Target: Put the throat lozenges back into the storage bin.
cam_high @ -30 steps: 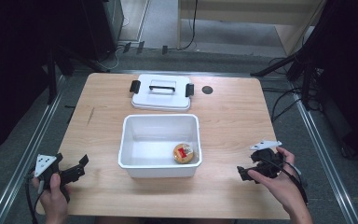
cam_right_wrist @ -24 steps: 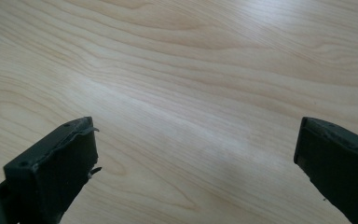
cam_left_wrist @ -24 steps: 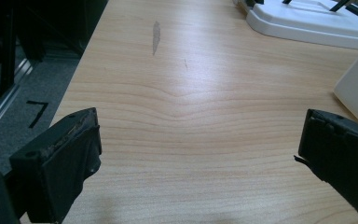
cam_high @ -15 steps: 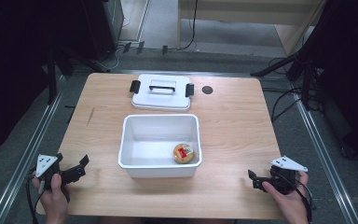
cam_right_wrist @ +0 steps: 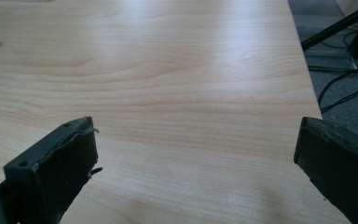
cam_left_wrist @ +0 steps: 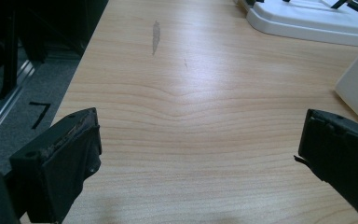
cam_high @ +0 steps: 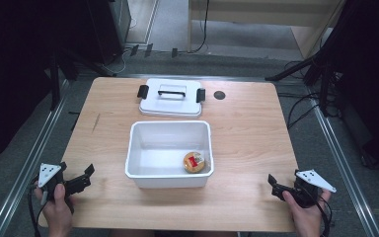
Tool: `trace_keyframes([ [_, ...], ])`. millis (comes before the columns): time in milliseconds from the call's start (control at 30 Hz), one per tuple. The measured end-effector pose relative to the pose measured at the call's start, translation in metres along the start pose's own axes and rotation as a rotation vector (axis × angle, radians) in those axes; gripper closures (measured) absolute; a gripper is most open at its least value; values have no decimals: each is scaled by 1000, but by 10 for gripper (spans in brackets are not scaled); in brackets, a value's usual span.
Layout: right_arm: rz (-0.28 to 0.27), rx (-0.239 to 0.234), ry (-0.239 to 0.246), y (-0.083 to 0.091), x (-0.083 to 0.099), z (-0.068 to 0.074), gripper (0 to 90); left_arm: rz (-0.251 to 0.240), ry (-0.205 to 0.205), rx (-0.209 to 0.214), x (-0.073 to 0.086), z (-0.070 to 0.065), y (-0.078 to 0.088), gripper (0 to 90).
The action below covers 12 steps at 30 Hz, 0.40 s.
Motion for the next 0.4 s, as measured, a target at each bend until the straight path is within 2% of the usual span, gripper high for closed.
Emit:
trace_keyframes([
  [67, -32, 4, -14, 3, -1, -2, 0, 3, -1, 1, 0, 0, 0, 0],
  [167, -47, -11, -38, 5, 0, -3, 0, 2, -3, 1, 0, 0, 1, 0],
  [400, -34, -18, -60, 3, 0, -5, 0, 2, -4, -3, 0, 0, 1, 0],
])
Point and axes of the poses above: each handheld gripper's, and its own axes: y roughly backward along the jaws, x roughly out of its underside, z roughly to its left, the point moved 3 cm from there along -y, roughly forward along the jaws, and after that the axes turned 9 degrees about -z, right-handed, at the moved point
